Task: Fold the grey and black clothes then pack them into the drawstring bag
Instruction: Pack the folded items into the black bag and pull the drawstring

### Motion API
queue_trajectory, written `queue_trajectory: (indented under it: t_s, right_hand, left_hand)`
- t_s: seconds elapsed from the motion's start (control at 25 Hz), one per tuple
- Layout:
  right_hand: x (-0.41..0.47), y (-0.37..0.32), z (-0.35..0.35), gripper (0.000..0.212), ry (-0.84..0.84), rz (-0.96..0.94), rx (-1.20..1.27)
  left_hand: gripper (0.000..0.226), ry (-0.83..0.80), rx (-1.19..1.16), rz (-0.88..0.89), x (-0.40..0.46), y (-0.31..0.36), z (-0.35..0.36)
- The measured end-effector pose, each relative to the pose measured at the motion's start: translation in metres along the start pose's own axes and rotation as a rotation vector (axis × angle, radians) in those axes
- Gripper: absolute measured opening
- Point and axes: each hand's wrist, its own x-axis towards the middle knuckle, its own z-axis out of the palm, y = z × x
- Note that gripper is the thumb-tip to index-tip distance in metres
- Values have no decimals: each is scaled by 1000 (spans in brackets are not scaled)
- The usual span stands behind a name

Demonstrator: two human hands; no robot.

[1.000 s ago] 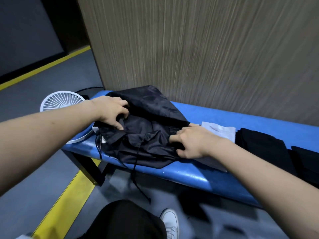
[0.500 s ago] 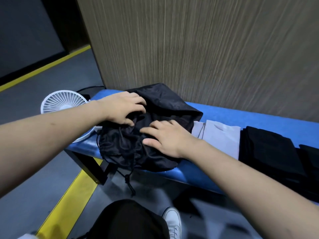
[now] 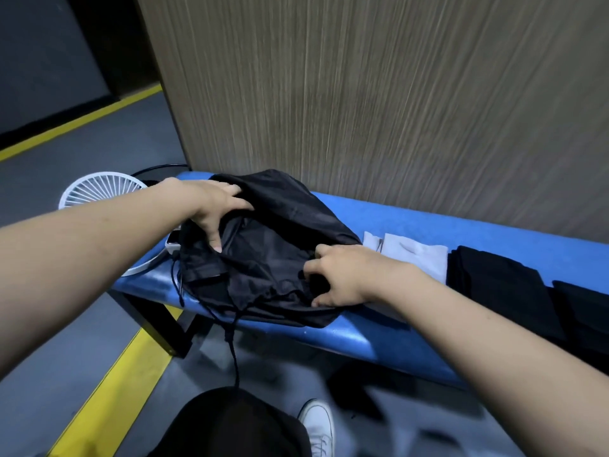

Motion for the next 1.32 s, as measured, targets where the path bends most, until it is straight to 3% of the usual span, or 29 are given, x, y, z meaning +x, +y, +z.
queue_trajectory:
  t_s: [0.08, 0.2, 0.28, 0.36, 0.48, 0.64, 0.88, 1.0, 1.16, 1.28, 1.32]
  right_hand:
    - [2, 7, -3, 41, 69, -23, 233]
    - [12, 15, -8, 22, 301, -68, 468]
    - [21, 17, -13, 20, 459, -62, 640]
    - [34, 22, -18, 30, 519, -23, 773]
    - [54, 31, -23, 44, 435, 51, 967]
    - [69, 53, -24, 55, 362, 239, 1206]
    - [81, 81, -12, 56, 309, 324, 1046]
    - [84, 78, -17, 57, 248, 227, 604]
    - [67, 54, -27, 45, 153, -6, 54]
    - [47, 47, -33, 68, 87, -60, -260]
    - [41, 47, -33, 74, 34, -52, -314]
  left_hand:
    - [101, 102, -16, 92, 0, 9, -5]
    - [51, 317, -96, 228, -8, 16, -9]
    - [29, 441, -175, 273, -19, 18, -8]
    - [24, 478, -269, 349, -32, 30, -5]
    - [24, 330, -284, 458, -39, 48, 6]
    - [29, 262, -218, 361, -30, 34, 24]
    - [40, 274, -137, 301, -26, 11, 37]
    - [46, 235, -144, 282, -28, 11, 31]
    - [31, 395, -157, 321, -35, 18, 16]
    - [25, 431, -113, 223, -38, 16, 13]
    - [41, 402, -81, 158, -37, 16, 14]
